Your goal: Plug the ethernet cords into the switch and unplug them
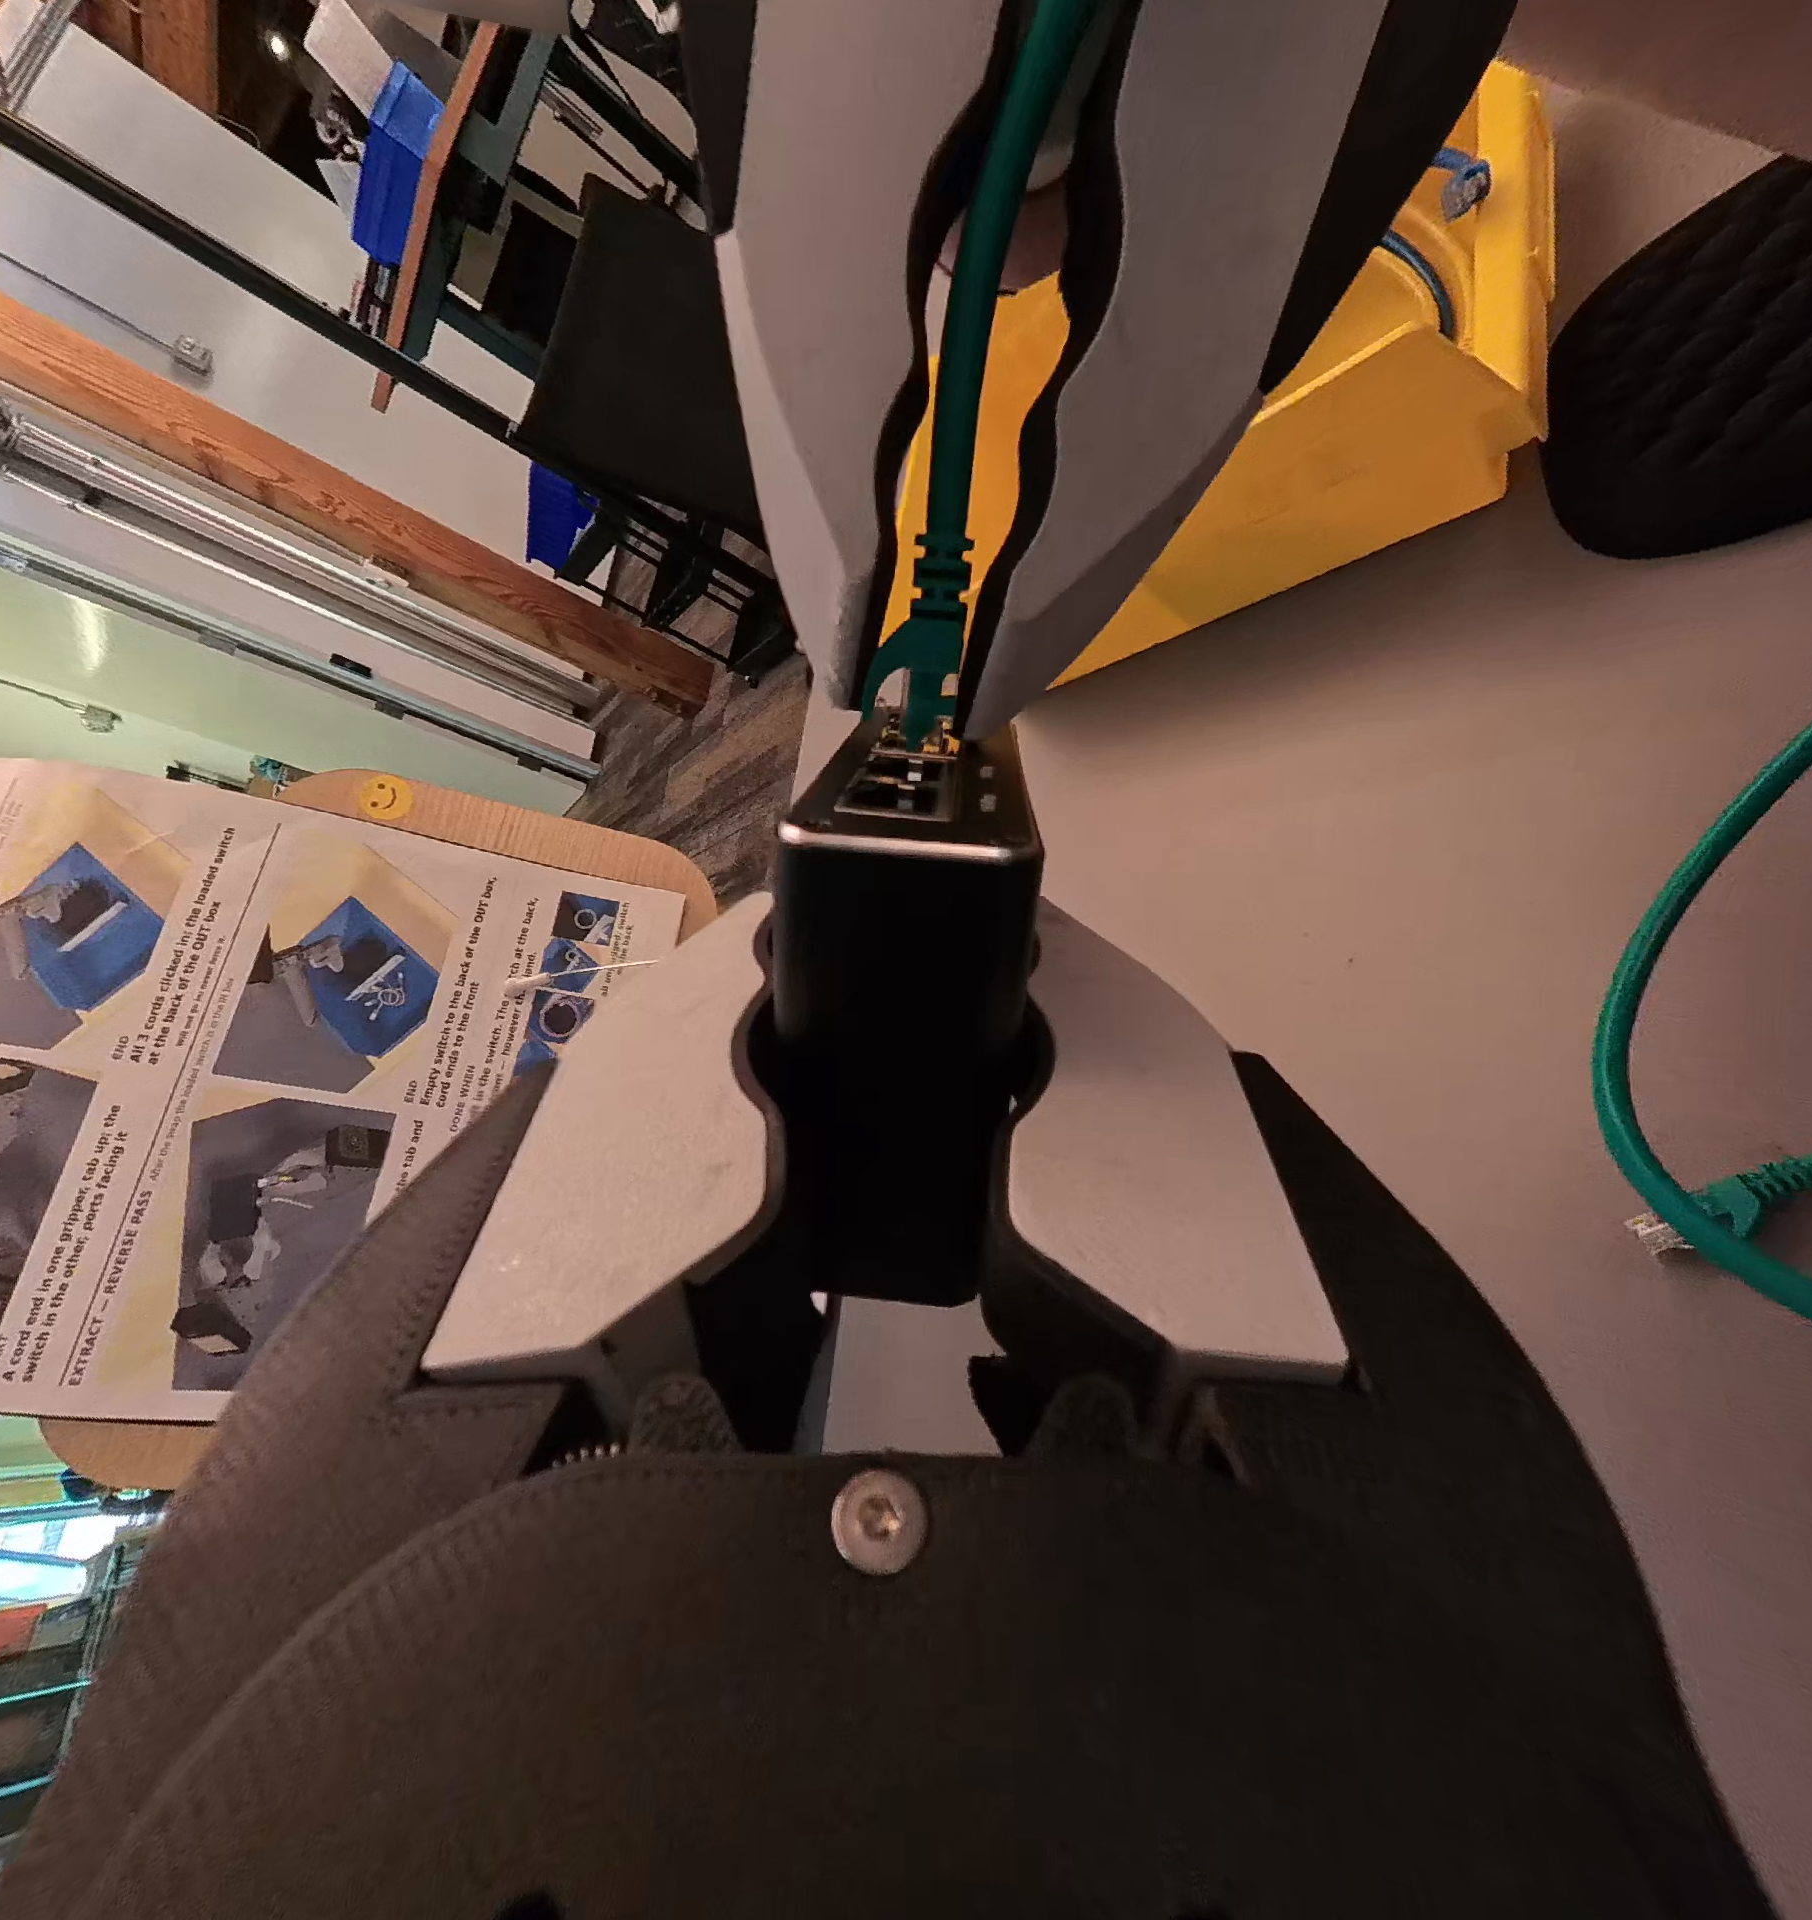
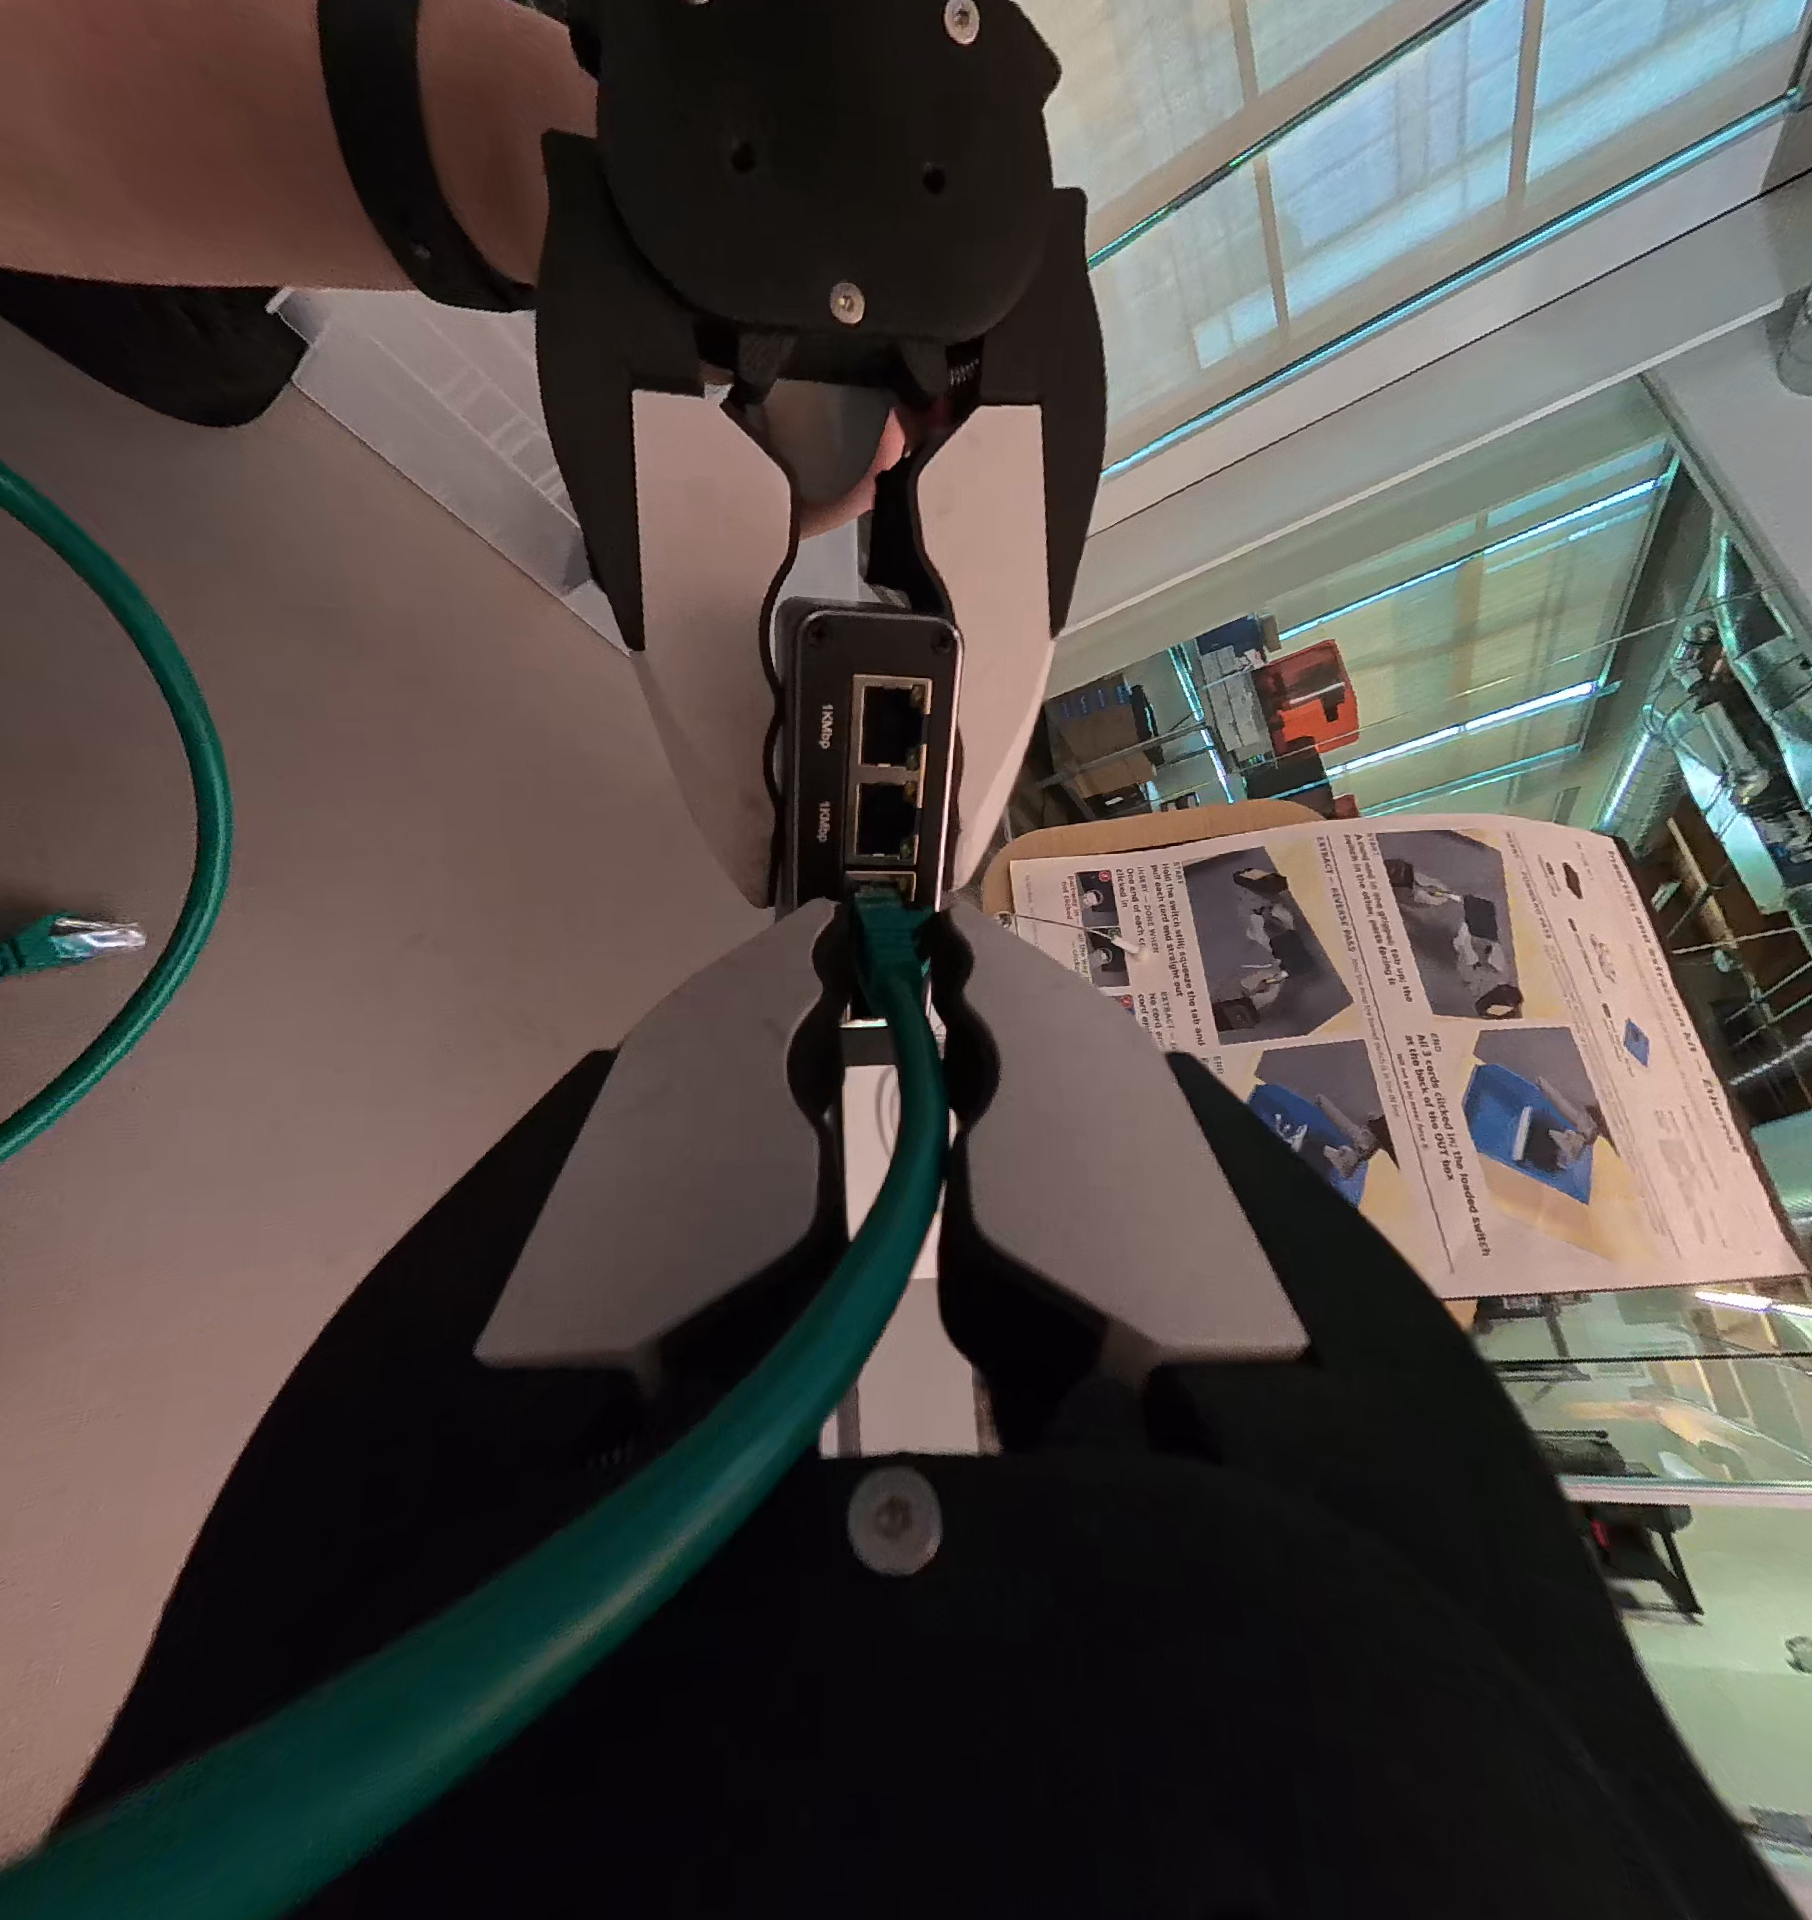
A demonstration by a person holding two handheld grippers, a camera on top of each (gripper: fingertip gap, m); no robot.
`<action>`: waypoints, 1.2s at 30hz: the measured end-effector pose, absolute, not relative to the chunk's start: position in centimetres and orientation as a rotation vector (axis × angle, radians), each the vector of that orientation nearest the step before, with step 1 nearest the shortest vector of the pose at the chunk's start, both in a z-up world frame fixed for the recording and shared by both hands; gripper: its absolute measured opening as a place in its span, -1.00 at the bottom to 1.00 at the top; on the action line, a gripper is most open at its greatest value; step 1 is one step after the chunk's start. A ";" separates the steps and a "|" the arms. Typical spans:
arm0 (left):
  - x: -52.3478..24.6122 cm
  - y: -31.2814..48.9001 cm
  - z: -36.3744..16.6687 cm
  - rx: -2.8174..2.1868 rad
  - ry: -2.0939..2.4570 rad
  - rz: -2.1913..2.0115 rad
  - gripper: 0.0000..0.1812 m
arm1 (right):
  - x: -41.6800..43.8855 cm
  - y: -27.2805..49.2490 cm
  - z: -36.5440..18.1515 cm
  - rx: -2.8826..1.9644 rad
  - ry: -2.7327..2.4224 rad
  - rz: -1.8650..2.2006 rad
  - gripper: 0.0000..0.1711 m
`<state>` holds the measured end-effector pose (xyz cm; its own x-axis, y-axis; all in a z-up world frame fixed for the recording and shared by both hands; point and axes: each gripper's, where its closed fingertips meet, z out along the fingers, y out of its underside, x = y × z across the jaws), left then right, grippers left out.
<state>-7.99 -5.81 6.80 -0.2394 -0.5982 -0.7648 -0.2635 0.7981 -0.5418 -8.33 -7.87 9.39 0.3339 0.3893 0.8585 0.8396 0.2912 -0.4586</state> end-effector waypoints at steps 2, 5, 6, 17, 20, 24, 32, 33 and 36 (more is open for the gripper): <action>-7.9 -5.7 6.8 -0.652 1.805 -0.357 -0.58 | -8.4 -7.9 9.4 -1.302 -1.277 -0.480 -0.83; -7.3 -5.4 6.8 -0.623 1.742 -0.327 -0.56 | -8.3 -7.8 9.4 -1.297 -1.288 -0.525 -0.83; -7.0 -5.5 6.7 -0.616 1.734 -0.323 -0.55 | -8.3 -7.7 9.2 -1.301 -1.295 -0.529 -0.83; -6.4 -4.2 6.3 -0.651 1.769 -0.173 -0.57 | -7.5 -6.7 8.7 -1.322 -1.268 -0.567 -0.83; -6.5 -3.8 6.0 -0.655 1.784 -0.146 -0.57 | -7.5 -6.4 8.4 -1.335 -1.273 -0.577 -0.83; -6.2 -3.7 5.5 -0.674 1.795 -0.123 -0.57 | -7.2 -6.2 7.9 -1.355 -1.280 -0.575 -0.83; -6.3 -3.5 5.5 -0.685 1.797 -0.114 -0.57 | -7.2 -6.0 7.9 -1.348 -1.282 -0.584 -0.83; -6.3 -3.5 5.5 -0.686 1.796 -0.116 -0.57 | -7.2 -6.0 7.9 -1.346 -1.281 -0.584 -0.83; -6.3 -3.5 5.4 -0.691 1.799 -0.113 -0.57 | -7.2 -6.0 7.9 -1.343 -1.283 -0.584 -0.83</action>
<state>-6.26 -3.48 5.41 -0.1790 -0.5062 -0.8436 -0.3962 0.8220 -0.4091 -7.15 -5.98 7.86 0.2833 0.3428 0.8957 0.9005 0.2260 -0.3714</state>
